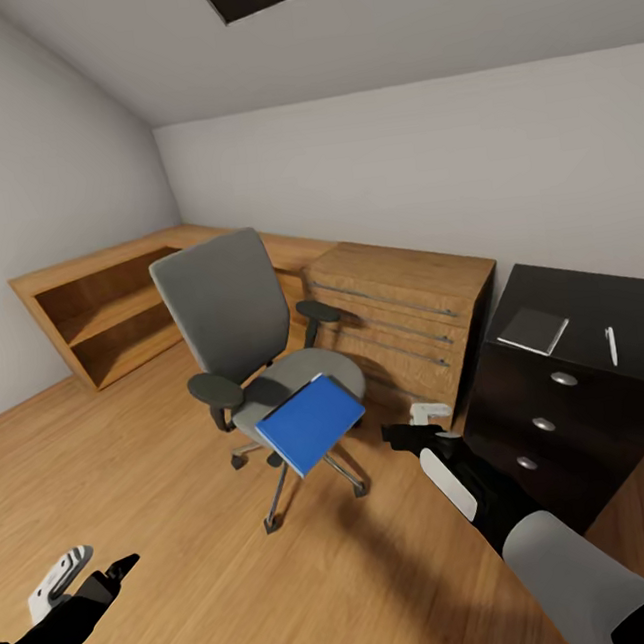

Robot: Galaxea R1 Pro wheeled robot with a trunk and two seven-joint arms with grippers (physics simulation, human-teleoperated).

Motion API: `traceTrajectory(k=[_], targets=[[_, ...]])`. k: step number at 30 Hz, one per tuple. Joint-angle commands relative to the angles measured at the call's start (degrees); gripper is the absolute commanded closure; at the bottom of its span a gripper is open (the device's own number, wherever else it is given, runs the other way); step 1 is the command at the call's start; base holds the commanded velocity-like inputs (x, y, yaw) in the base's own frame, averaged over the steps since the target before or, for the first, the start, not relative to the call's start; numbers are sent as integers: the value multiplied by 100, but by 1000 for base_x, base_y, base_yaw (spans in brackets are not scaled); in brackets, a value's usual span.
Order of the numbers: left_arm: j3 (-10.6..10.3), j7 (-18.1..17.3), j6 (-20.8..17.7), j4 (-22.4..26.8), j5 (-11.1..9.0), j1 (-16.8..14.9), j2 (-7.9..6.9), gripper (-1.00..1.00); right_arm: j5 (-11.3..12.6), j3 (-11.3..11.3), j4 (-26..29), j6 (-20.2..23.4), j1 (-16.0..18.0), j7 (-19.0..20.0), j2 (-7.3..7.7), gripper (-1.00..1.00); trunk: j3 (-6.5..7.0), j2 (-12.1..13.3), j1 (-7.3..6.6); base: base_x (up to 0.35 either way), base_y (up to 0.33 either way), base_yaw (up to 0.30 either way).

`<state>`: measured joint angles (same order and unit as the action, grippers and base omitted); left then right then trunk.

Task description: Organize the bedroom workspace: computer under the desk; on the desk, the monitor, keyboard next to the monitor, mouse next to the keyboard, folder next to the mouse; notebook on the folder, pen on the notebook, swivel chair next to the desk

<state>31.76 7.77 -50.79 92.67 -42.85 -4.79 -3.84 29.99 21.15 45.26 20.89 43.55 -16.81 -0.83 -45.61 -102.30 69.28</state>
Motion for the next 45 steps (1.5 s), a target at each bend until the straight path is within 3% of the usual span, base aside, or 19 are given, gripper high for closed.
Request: traceTrajectory(k=[1,16,25,27,29,33,37,38,39,45], targets=[[-2,54,-27,6,-61,-4,-1,-100,57,21,9,10,1,-53,4,-100,-24,-44,22,0,0,-4],[-21,75,-28,6,-57,-4,-19,-100,94,21,150,-203,-30,-73,-28,-100,-293,-646,352,0,0,0],[-21,59,-28,6,-57,-4,-16,-100,66,11,454,-1144,-413,-82,1,-100,-454,-1007,549,0,0,0],[-21,59,-28,6,-57,-4,-15,-100,56,11,549,-1432,-593,-83,2,-100,-490,-1087,593,0,0,0],[-23,58,-28,6,-57,-4,-12,-100,89,11,607,-2141,-809,-85,-10,-100,-526,-1167,637,0,0,0],[-31,54,-32,6,-57,-4,-11,-100,192,12,601,-2592,-861,-84,-27,-100,-598,-1328,725,0,0,0],[-79,51,-35,6,-57,-4,-11,-100,562,4,535,-2924,-885,-57,-33,-100,-670,-1488,813,0,0,0],[-222,50,-36,6,-57,-4,-11,-100,1079,8,483,-3031,-891,-42,-48,-100,-688,-1528,835,0,0,0],[-270,50,-36,6,-57,-4,-11,-100,1368,11,424,-3060,-891,-32,-55,-100,-706,-1568,857,0,0,0],[-341,46,-49,6,-57,-4,-15,-100,2395,11,345,-3105,-892,53,-69,-100,-813,-1809,988,0,0,0]])
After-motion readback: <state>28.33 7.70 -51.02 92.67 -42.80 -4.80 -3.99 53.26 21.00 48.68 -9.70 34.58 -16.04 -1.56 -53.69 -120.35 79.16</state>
